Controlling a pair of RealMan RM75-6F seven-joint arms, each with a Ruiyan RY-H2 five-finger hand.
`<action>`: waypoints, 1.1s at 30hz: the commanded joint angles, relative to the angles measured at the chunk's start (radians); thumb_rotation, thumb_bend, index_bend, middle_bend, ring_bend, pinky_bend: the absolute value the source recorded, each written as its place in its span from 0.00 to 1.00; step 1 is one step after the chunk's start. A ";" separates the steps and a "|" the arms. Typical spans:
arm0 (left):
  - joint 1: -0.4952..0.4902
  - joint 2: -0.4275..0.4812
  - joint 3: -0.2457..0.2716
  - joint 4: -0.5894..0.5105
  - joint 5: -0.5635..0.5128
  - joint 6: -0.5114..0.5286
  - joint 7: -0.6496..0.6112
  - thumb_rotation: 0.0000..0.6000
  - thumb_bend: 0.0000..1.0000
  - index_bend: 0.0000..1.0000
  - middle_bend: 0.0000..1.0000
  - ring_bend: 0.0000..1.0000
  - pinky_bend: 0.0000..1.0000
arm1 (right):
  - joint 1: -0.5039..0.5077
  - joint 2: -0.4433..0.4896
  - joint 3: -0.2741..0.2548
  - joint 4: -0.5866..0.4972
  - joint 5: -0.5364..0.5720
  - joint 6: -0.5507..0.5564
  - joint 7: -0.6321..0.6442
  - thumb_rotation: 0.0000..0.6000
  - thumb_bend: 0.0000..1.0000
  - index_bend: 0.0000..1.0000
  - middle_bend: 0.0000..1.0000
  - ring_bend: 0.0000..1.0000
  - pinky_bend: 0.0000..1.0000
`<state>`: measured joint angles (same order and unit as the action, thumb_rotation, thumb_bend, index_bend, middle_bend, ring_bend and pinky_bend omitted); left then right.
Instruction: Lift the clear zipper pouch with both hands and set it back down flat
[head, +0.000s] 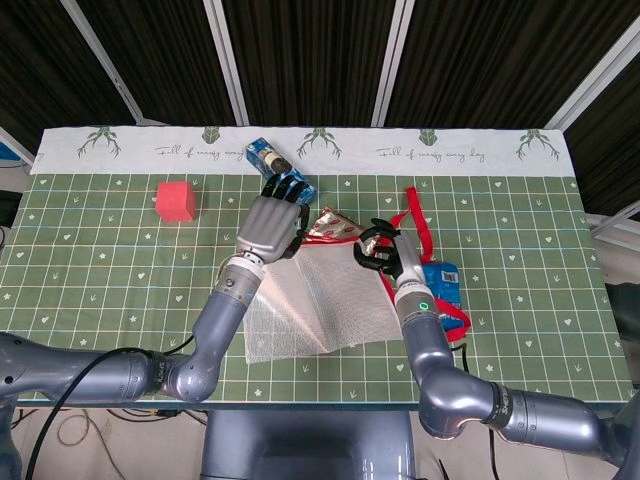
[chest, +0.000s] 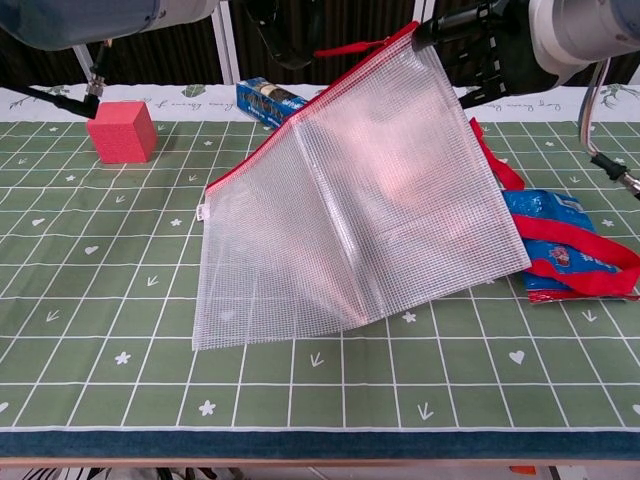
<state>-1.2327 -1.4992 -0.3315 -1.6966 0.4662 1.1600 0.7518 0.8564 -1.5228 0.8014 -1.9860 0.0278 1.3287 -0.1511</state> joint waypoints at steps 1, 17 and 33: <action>0.003 0.003 0.002 -0.001 0.001 -0.001 0.001 1.00 0.37 0.57 0.12 0.00 0.00 | 0.003 0.003 0.006 -0.003 0.001 0.004 0.004 1.00 0.53 0.63 0.15 0.00 0.22; 0.077 0.100 0.017 -0.058 0.027 0.025 -0.030 1.00 0.37 0.57 0.12 0.00 0.00 | -0.003 0.043 0.019 0.013 0.004 0.020 0.002 1.00 0.53 0.63 0.15 0.00 0.22; 0.177 0.267 0.036 -0.157 0.084 0.024 -0.090 1.00 0.37 0.57 0.12 0.00 0.00 | -0.015 0.071 0.001 0.037 -0.004 0.012 -0.004 1.00 0.53 0.63 0.15 0.00 0.22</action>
<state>-1.0628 -1.2418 -0.2974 -1.8466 0.5450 1.1861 0.6673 0.8421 -1.4527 0.8035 -1.9501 0.0248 1.3402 -0.1550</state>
